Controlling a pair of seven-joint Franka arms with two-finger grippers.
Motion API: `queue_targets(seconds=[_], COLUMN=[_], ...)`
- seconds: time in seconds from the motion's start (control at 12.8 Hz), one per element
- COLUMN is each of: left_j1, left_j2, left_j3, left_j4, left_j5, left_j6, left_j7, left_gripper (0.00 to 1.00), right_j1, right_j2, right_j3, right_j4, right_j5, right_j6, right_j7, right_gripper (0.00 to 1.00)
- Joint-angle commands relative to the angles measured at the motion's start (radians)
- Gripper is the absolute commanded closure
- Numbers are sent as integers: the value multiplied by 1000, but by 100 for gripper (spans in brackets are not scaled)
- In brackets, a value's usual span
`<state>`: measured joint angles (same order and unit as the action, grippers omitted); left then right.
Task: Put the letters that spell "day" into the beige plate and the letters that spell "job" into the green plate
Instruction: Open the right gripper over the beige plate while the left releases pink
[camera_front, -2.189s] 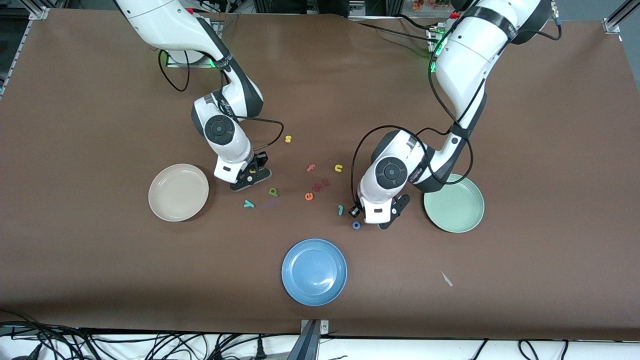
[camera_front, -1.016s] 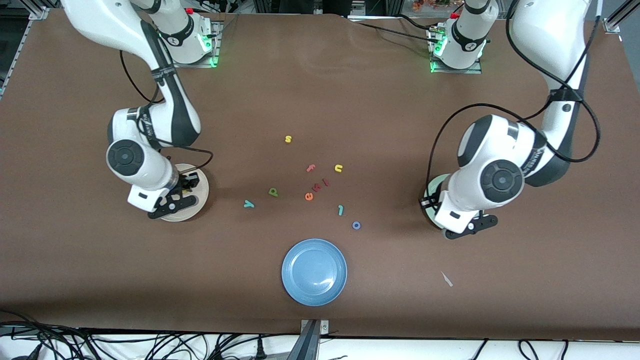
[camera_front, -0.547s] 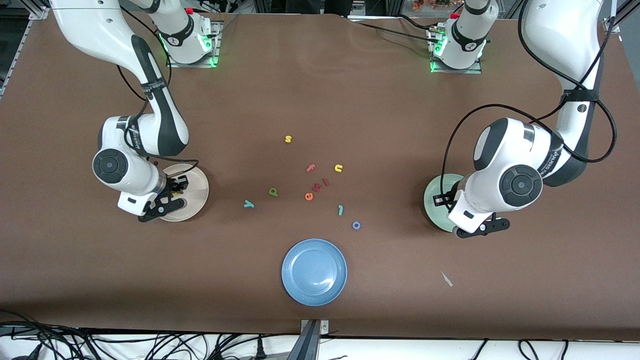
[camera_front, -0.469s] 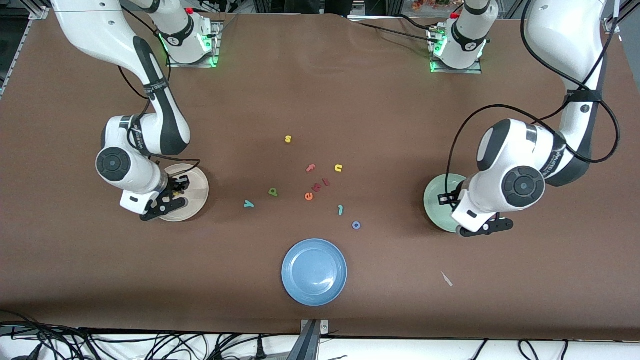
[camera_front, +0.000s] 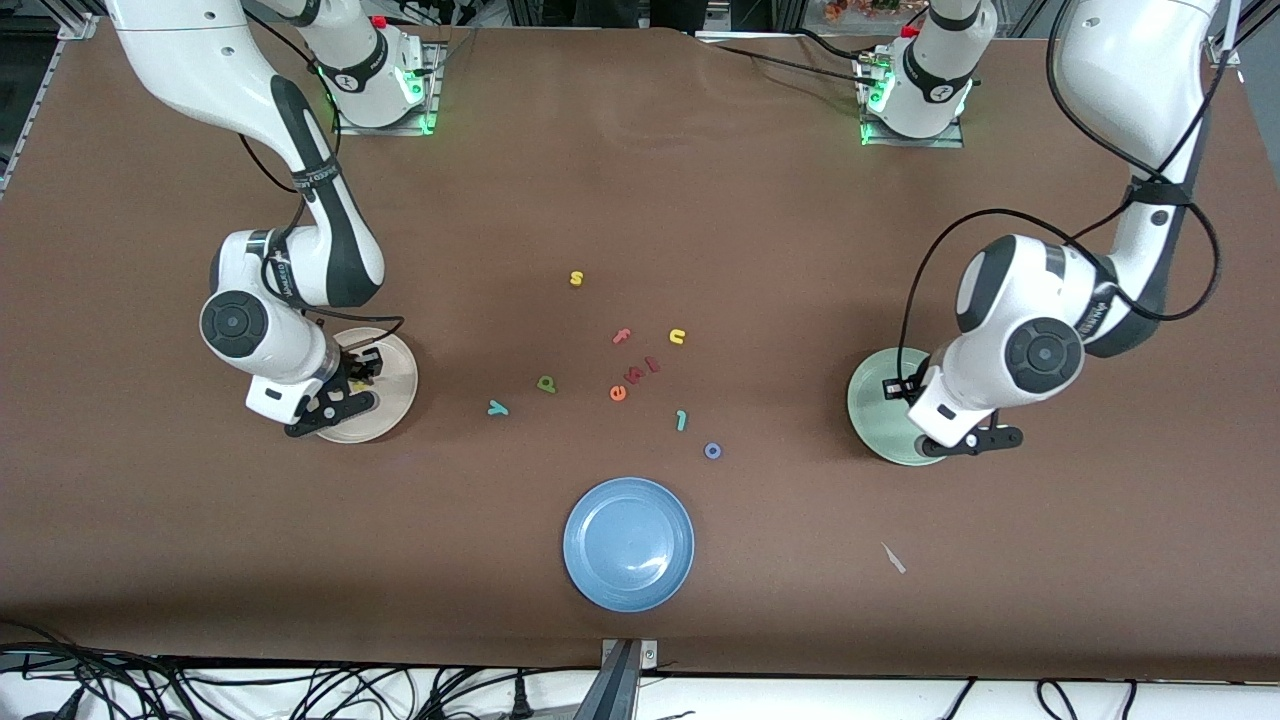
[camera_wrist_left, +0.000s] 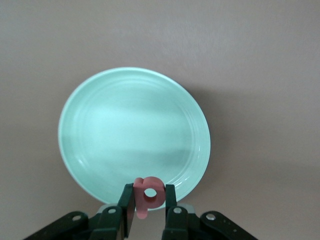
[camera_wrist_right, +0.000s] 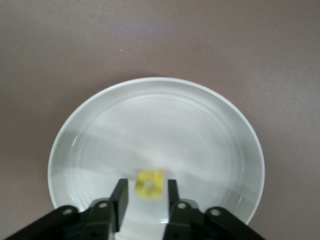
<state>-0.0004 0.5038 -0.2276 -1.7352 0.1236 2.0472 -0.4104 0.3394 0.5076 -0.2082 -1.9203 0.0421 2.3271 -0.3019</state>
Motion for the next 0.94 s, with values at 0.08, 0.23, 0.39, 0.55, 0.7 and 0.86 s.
queue_targets(seconds=[0.08,0.23,0.39,0.55,0.7,0.86], left_j1=[46,53,91,102,106,109], left_j2=[-80,-83,-73,-53,-25,-22], left_j3=[-10,-10,-10,-12,-12,-12], left_j4=[-219,-263,-306,-329,-345,-345], left_j5=[85,90,145,145,146,146], left_j6=[189,250,321,367,413,413], left_j7=[12,13,30,30,30,30], left_gripper=[94,93,93,93,93,92], right_j1=[-4,-4,-4,-2,-2,10], right_j2=[-23,-26,-27,-34,-43,-54], right_j3=[6,7,7,9,13,18], right_j4=[4,11,11,11,11,12], right_j5=[21,22,73,74,76,76], right_j6=[-31,-51,-54,-58,-63,-89], right_j7=[-16,-13,-13,-11,15,84], right_gripper=[0,0,0,0,0,0])
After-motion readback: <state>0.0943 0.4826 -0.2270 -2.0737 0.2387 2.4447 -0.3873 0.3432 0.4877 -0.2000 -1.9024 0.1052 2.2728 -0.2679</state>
